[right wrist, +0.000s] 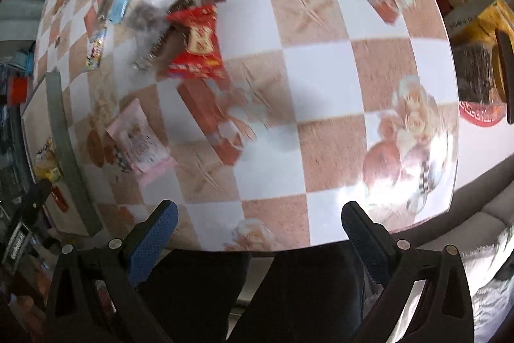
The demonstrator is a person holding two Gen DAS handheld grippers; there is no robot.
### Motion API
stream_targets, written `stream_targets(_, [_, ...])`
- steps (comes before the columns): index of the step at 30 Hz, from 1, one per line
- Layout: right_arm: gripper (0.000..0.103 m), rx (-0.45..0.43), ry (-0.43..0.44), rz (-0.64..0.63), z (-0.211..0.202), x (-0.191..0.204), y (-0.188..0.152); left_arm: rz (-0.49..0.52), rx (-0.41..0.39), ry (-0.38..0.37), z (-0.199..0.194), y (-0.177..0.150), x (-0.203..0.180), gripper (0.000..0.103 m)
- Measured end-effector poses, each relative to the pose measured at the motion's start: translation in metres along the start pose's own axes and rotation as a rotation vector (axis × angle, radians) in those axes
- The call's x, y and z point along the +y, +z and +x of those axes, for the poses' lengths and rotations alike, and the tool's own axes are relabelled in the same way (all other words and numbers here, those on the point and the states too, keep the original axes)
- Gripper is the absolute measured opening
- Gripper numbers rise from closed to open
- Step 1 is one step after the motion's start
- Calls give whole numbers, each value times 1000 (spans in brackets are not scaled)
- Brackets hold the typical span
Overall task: Organize snacks
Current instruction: 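Grasp the pink cookie packet with the left tool while the right tool grasps the red-orange candy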
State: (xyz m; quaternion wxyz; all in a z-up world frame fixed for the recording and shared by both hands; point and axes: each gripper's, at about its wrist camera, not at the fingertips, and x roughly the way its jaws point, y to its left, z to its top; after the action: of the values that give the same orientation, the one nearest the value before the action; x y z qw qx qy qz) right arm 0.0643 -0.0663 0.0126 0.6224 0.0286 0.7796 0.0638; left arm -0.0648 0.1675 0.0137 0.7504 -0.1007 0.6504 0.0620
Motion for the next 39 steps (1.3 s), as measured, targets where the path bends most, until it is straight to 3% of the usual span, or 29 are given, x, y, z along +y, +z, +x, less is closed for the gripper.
stream_targets(4, [102, 26, -3, 5, 16, -13, -12, 32, 61, -12, 15, 3, -20, 82])
stream_targets(11, [102, 26, -14, 29, 22, -20, -23, -9, 132, -75, 42, 17, -60, 81])
stream_targets(21, [103, 24, -24, 63, 11, -52, -29, -79, 184, 57, 78, 22, -103, 81])
stream_targets(27, [103, 32, -37, 44, 20, -55, -27, -88, 181, 72, 86, 18, -121, 82])
stream_targets(32, [103, 30, -37, 0, 11, -51, -6, -96, 178, 127, 96, 23, -117, 85])
stream_targets(35, [103, 15, -29, -24, 5, -38, 13, -134, 158, 111, 95, 28, -102, 85])
stream_targets(39, [103, -22, -21, -51, 4, -16, 45, -108, 153, 120, 93, 35, -93, 85])
